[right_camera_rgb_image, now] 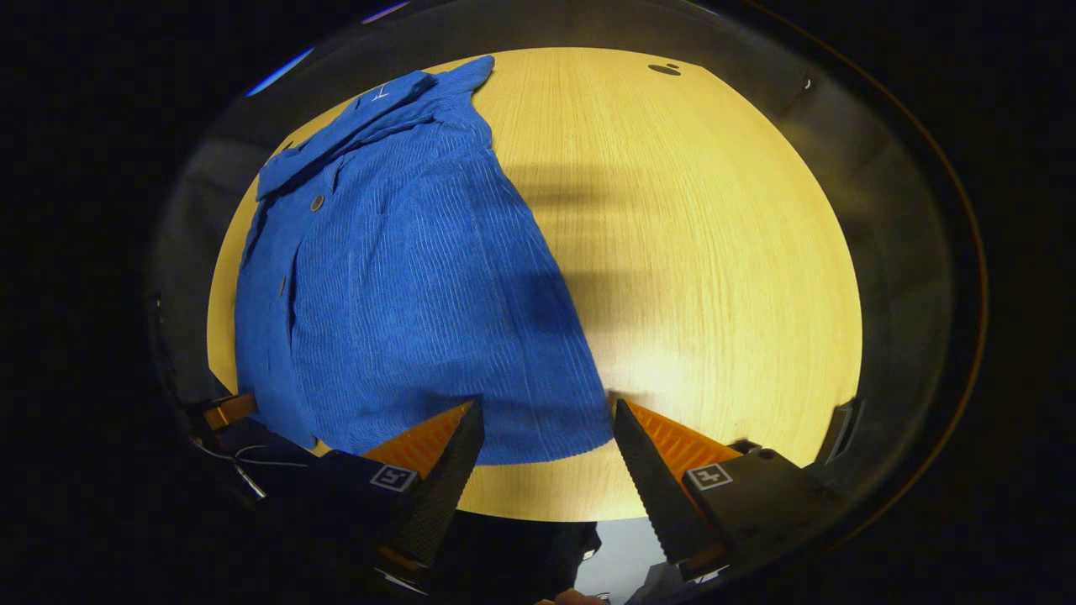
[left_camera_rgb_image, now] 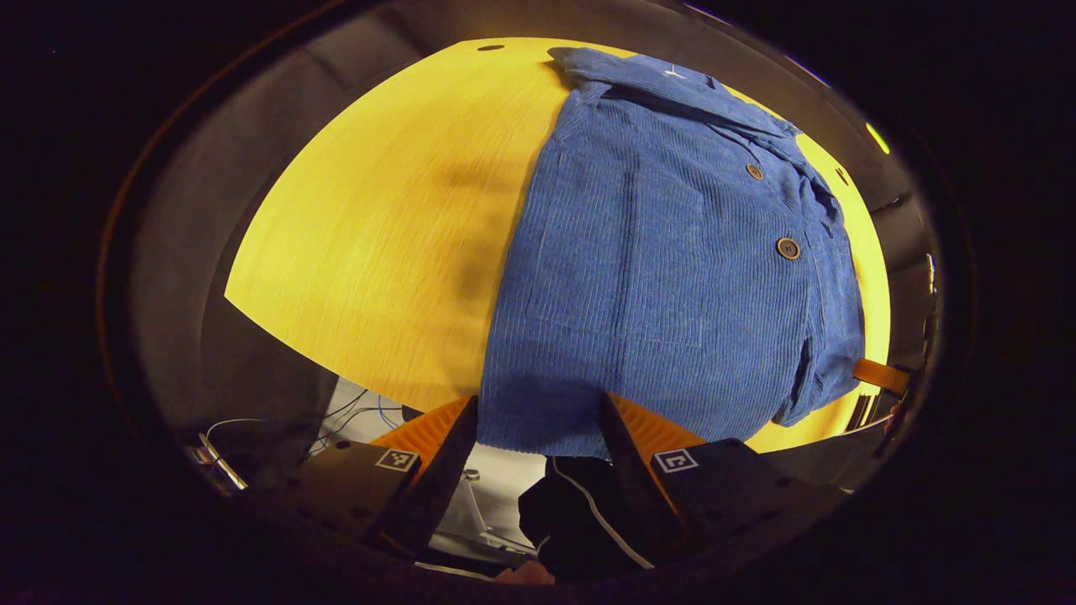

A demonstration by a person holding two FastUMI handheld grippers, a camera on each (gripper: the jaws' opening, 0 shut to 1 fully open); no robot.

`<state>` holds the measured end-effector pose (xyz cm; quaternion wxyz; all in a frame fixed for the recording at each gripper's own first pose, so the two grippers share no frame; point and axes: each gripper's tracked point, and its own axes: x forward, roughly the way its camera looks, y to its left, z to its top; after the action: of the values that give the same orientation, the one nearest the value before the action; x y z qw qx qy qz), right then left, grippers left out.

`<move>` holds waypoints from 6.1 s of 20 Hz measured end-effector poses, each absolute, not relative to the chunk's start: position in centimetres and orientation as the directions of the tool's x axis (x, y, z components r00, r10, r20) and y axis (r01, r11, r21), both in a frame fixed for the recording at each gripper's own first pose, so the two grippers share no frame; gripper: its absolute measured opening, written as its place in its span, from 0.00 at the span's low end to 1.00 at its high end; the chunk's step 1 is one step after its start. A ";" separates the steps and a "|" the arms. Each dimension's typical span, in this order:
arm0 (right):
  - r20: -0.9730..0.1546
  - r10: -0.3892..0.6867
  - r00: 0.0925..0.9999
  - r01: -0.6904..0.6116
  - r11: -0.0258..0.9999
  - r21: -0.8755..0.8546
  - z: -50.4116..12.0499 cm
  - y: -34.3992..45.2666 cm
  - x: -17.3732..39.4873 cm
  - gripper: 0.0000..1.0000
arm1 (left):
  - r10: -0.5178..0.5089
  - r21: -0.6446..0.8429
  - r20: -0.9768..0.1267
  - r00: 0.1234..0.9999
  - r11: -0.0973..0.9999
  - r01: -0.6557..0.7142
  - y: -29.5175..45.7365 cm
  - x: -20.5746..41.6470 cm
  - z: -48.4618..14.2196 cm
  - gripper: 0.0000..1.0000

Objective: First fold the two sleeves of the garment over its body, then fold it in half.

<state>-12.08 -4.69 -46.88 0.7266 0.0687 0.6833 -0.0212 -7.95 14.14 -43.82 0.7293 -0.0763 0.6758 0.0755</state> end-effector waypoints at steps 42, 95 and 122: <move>-0.947 0.307 0.090 0.193 0.928 0.319 -41.3 3.1 -8.1 0.02 | -0.321 -0.336 -0.936 0.144 0.936 -0.102 9.7 -3.8 -35.9 0.00; -0.799 0.239 0.551 0.057 0.945 0.322 -40.0 5.5 38.9 0.97 | -0.321 -0.525 -0.808 0.494 0.773 -0.356 22.0 39.9 -31.9 0.65; -0.307 0.228 0.924 -0.167 0.963 0.211 -5.1 10.2 19.6 0.95 | -0.191 0.074 0.001 0.982 0.979 0.190 9.2 18.2 6.4 0.84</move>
<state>19.61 10.17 -5.14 0.9766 0.0907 0.1668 0.1012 18.17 9.17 6.39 0.9947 0.0367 -0.0040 -0.0957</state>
